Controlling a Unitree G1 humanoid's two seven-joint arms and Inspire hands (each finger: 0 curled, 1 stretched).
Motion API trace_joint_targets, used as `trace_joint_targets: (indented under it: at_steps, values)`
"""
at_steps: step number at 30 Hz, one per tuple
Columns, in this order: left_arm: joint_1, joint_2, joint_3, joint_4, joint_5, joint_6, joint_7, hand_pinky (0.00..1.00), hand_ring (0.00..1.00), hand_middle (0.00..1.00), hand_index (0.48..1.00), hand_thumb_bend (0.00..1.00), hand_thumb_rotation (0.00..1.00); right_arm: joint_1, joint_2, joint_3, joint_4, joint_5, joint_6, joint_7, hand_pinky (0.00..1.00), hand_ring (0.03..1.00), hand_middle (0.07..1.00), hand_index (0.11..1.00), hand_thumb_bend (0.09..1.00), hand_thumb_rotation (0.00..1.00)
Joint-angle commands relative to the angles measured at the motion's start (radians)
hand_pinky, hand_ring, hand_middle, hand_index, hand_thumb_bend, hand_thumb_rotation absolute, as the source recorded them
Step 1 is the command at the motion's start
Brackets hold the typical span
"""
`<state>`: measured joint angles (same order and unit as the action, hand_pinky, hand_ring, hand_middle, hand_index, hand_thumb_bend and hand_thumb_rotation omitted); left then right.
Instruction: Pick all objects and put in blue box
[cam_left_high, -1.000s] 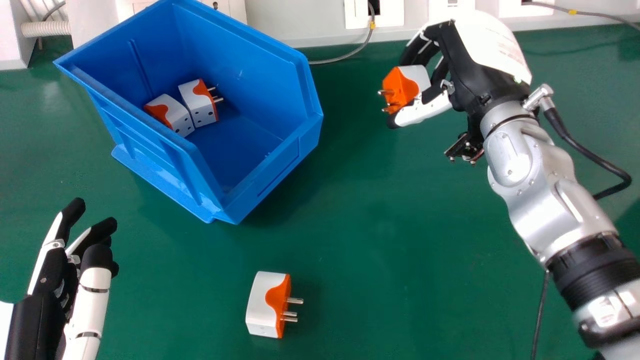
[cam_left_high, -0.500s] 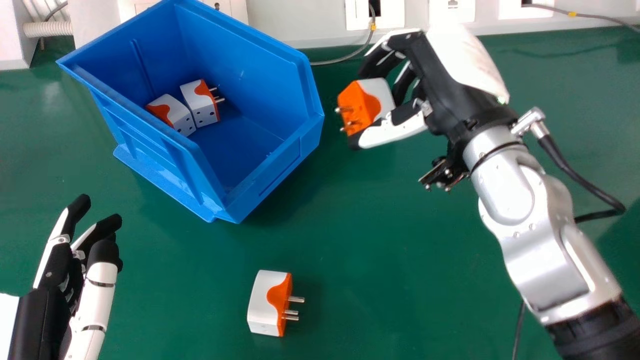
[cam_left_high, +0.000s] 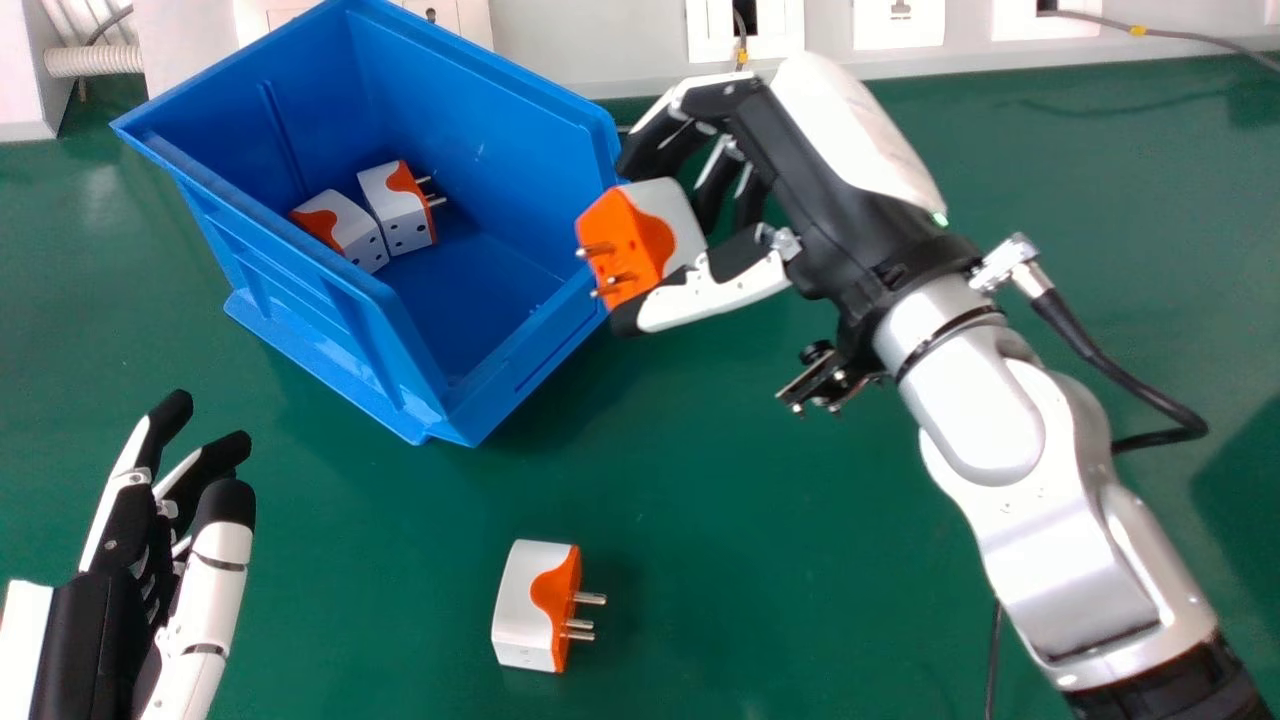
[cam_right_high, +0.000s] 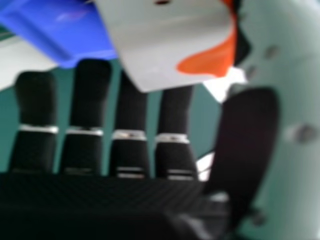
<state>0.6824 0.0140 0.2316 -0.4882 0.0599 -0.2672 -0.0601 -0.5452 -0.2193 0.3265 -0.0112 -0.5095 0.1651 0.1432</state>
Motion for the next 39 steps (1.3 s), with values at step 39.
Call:
trace_joint_targets:
  at_steps: [39]
  values:
    - [0.104,-0.031,-0.113,-0.094,0.016,-0.016,0.027,0.81,0.88,0.86,0.935,0.50,0.81,-0.820,0.367,0.148,1.242,-0.114,-0.260,-0.333,0.33,0.428,0.536,0.530,0.489,0.00]
